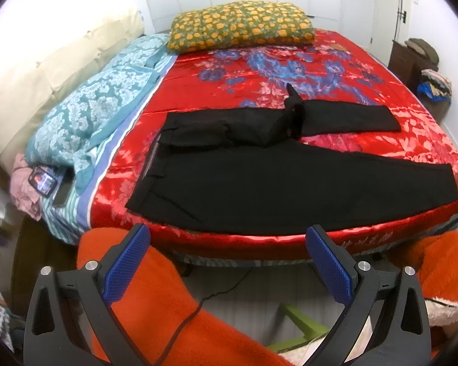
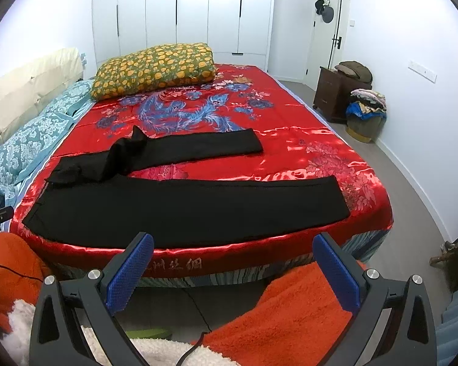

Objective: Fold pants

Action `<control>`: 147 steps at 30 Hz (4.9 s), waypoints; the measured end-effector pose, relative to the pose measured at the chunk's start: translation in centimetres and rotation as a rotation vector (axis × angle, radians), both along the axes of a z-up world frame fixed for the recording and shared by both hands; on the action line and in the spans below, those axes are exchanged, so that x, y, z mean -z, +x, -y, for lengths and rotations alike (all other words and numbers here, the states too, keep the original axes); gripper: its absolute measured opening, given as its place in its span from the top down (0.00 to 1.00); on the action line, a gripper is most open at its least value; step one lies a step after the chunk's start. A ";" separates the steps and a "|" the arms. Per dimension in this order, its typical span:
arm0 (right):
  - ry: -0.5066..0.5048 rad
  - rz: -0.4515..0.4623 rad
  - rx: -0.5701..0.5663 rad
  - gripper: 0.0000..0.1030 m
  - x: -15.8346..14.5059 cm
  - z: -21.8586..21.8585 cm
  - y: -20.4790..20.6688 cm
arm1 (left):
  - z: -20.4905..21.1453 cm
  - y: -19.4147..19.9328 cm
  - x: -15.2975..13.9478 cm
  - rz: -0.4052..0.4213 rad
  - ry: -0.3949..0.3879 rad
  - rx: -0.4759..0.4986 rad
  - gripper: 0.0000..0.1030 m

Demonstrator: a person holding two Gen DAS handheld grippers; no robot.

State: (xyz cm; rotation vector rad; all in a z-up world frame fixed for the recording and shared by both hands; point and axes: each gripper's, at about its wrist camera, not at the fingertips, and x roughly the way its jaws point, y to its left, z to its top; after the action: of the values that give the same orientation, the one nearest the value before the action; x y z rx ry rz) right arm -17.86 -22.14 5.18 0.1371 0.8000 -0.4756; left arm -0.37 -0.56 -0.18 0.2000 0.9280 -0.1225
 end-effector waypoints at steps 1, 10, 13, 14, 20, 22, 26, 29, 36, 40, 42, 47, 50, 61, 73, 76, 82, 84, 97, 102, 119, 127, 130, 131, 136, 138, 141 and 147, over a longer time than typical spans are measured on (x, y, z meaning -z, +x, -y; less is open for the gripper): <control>0.001 -0.004 -0.001 0.00 0.0 0.0 0.0 | 0.1 0.0 0.0 0.000 0.001 0.007 0.01; 0.009 -0.014 -0.008 0.00 0.2 -0.1 -0.1 | 1.4 -0.5 0.3 -0.015 0.004 0.069 0.01; 0.019 -0.023 -0.010 0.00 0.4 -0.1 -0.1 | 1.8 -0.7 0.4 -0.016 0.007 0.088 0.01; 0.020 -0.024 -0.012 0.00 0.4 -0.2 -0.1 | 1.9 -0.8 0.4 -0.018 0.009 0.095 0.01; 0.024 -0.032 -0.022 0.00 0.4 -0.3 -0.2 | 2.0 -0.9 0.5 -0.023 0.011 0.115 0.01; 0.030 -0.039 -0.026 0.00 0.5 -0.4 -0.1 | 2.0 -1.0 0.5 -0.027 0.010 0.119 0.01; 0.034 -0.048 -0.029 0.00 0.6 -0.6 0.1 | 2.0 -1.1 0.6 -0.036 0.003 0.133 0.01; 0.033 -0.048 -0.029 0.00 0.6 -0.6 0.2 | 2.2 -1.1 0.8 -0.044 0.000 0.135 0.01; 0.046 -0.059 -0.012 0.00 0.9 -0.2 0.2 | 2.8 -0.9 1.1 -0.059 0.003 0.155 0.01; 0.044 -0.061 -0.008 0.00 1.0 -0.1 0.1 | 3.0 -0.8 1.3 -0.065 0.003 0.159 0.01; 0.043 -0.059 0.002 0.00 1.0 0.0 0.0 | 2.9 -0.8 1.3 -0.068 0.000 0.155 0.01; 0.037 -0.049 0.025 0.00 0.9 0.2 -0.5 | 2.5 -0.5 1.5 -0.083 -0.011 0.139 0.01; 0.037 -0.051 0.031 0.00 0.9 0.3 -0.6 | 2.5 -0.5 1.5 -0.086 -0.011 0.136 0.01; -0.001 -0.084 0.028 0.00 1.0 -0.2 0.2 | 1.7 -0.4 1.5 -0.077 -0.027 0.118 0.01; -0.030 -0.116 0.050 0.00 0.9 -0.3 0.3 | 1.2 -0.1 1.6 -0.082 -0.036 0.106 0.01; -0.036 -0.126 0.041 0.00 1.0 -0.5 0.7 | 0.9 0.0 1.7 -0.088 -0.044 0.095 0.01; -0.051 -0.131 0.019 0.00 1.0 -1.0 1.0 | 0.5 0.1 1.7 -0.095 -0.049 0.078 0.01; -0.046 -0.132 0.016 0.00 1.1 -1.0 1.1 | 0.4 0.0 1.6 -0.092 -0.046 0.077 0.01; 0.006 -0.125 -0.114 0.00 2.1 -2.0 2.8 | 0.1 1.2 1.4 -0.057 0.002 0.049 0.01; 0.116 0.152 -0.244 0.00 -0.2 0.8 5.2 | -0.8 4.4 -1.1 0.016 -0.056 -0.006 0.01; 0.271 -0.172 -0.160 0.00 11.4 30.7 35.1 | 0.3 8.6 3.5 -0.118 -0.002 -0.097 0.01; 0.465 -0.236 -0.140 0.26 17.6 36.2 45.2 | 2.8 11.1 5.4 -0.175 0.052 -0.103 0.01; 0.479 -0.280 -0.133 0.29 19.9 37.3 47.0 | 3.9 11.5 6.8 -0.216 0.088 -0.087 0.01; 0.493 -0.296 -0.135 0.31 20.9 37.6 47.7 | 4.1 11.6 7.1 -0.225 0.096 -0.083 0.01; 0.560 -0.344 -0.175 0.73 23.5 37.8 48.9 | 5.5 12.2 8.2 -0.258 0.112 -0.063 0.01; 0.473 -0.384 -0.209 0.86 22.9 36.9 49.4 | 5.9 12.4 8.6 -0.266 0.116 -0.058 0.01; 0.281 -0.328 -0.247 0.86 18.8 36.6 50.4 | 6.6 12.6 8.8 -0.270 0.108 -0.048 0.01; -0.007 -0.177 -0.052 0.86 12.1 41.8 51.0 | 8.2 12.6 9.1 -0.276 0.092 -0.010 0.01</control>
State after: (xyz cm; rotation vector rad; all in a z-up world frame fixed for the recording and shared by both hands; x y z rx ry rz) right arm 33.13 -63.98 -6.94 0.0678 0.9725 -0.4461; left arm 12.26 -8.73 -9.30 0.2682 1.2107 -0.0994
